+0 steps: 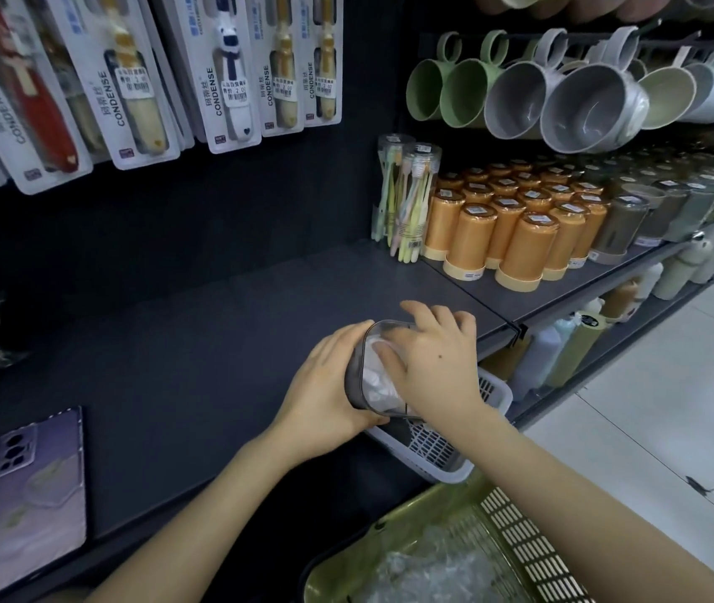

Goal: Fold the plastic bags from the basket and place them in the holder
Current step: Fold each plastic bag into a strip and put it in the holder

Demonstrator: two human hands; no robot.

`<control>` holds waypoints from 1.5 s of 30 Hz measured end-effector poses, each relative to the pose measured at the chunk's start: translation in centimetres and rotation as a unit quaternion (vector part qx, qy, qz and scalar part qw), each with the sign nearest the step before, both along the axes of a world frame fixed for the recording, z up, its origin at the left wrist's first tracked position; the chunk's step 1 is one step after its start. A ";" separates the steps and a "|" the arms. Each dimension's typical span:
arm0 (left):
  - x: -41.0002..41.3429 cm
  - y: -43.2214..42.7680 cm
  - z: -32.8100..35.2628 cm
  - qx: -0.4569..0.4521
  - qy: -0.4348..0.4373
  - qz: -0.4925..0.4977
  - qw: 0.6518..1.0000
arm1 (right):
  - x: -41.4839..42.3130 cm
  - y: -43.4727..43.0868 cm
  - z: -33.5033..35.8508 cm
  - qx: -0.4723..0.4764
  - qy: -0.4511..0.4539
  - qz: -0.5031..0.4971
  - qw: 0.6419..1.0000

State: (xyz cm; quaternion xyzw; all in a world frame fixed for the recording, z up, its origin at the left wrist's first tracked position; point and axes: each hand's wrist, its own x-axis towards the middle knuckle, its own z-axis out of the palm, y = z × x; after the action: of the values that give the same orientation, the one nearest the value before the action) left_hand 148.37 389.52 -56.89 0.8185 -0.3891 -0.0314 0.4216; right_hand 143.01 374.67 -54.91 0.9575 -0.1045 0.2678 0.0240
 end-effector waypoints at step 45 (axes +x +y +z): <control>7.0 -7.9 -0.1 -0.122 0.182 0.070 0.973 | -12.7 -8.8 -9.0 0.242 0.046 -0.198 0.949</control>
State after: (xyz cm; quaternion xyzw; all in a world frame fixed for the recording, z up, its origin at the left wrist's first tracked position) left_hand 155.35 381.62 -56.99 0.7665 -0.2486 -0.1024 0.5832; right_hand 130.28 365.89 -63.93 0.9059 -0.3526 0.1798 -0.1507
